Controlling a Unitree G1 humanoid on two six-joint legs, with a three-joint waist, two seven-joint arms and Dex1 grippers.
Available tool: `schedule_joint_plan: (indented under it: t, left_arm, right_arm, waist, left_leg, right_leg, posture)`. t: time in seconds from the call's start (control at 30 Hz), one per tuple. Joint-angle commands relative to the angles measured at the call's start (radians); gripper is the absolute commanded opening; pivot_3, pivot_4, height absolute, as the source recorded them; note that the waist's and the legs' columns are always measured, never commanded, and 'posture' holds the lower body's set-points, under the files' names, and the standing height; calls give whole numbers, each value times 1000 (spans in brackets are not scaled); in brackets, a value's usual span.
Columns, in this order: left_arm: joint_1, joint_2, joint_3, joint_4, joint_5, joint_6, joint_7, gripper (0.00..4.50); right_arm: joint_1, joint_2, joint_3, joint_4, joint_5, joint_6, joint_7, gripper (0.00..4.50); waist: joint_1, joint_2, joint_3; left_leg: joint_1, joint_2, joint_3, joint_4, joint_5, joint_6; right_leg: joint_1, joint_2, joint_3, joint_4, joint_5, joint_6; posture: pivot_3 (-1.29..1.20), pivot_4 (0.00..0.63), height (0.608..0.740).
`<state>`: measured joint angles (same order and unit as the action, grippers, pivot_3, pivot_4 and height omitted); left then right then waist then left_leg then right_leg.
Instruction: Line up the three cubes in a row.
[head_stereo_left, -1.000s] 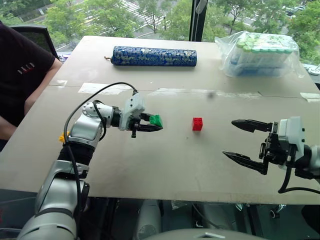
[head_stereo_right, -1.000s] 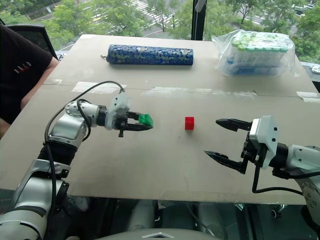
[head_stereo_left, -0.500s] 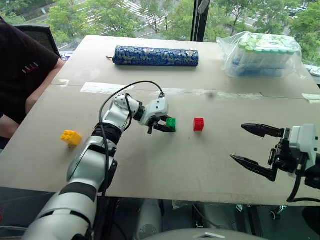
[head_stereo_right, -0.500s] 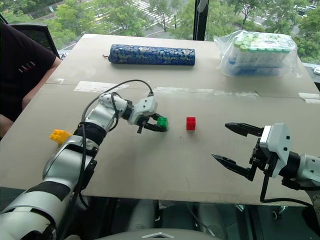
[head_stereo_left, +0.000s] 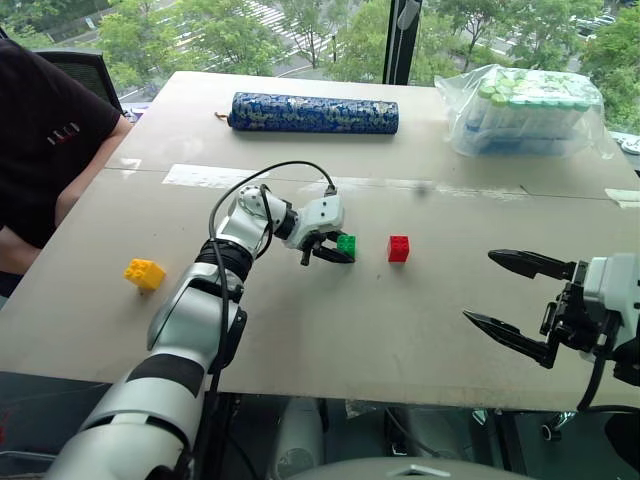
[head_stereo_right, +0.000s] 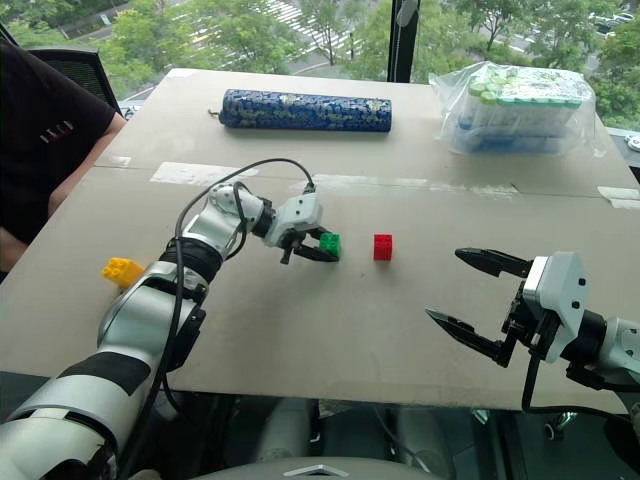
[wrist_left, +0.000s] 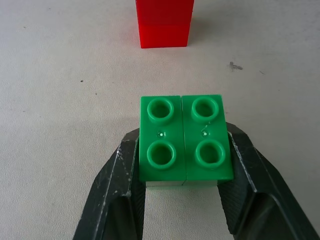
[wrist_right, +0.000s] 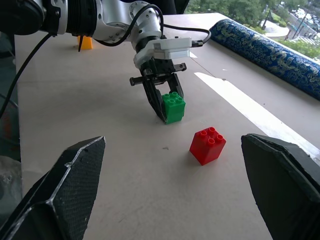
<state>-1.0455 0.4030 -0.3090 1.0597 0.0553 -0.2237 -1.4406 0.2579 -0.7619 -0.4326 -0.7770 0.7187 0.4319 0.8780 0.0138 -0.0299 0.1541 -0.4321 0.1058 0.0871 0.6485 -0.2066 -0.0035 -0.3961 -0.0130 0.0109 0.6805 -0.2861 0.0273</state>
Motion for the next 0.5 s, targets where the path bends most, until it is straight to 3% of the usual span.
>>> schedule_joint_plan:
  t: [0.03,0.07,0.2,0.33,0.5]
  left_arm:
    - [-15,-5,12,6,9,-22,-19,2344]
    - [-15,-6,16,8,11,-28,-3,2503]
    - [-5,7,44,-10,-11,-33,2,4249]
    - [72,84,119,-183,-100,36,-56,4249]
    - [362,267,293,-769,-294,441,5,4249]
  right_arm:
    - [-8,-10,-36,-33,16,-16,-15,4500]
    - [-12,-11,-35,-33,17,-15,-18,4500]
    - [-27,-10,-27,-33,31,-9,-34,4500]
    - [-41,-9,-3,-32,35,-9,-39,4500]
    - [-105,-8,70,7,38,-19,-11,4500]
  waist:
    - [0,0,0]
    - [0,0,0]
    - [-1,0,0]
    - [-7,0,0]
    - [-32,1,0]
  left_leg:
    - [0,0,0,0,0,0]
    - [0,0,0,0,0,0]
    - [0,0,-1,0,0,0]
    - [0,0,-1,0,0,0]
    - [1,0,-5,-1,0,0]
  right_leg:
    - [0,0,0,0,0,0]
    - [0,0,0,0,0,0]
    - [0,0,0,0,0,0]
    - [0,0,1,0,0,0]
    - [0,2,3,0,0,0]
  posture:
    - [0,150,740]
    - [0,150,740]
    - [0,150,740]
    - [0,150,740]
    - [0,150,740]
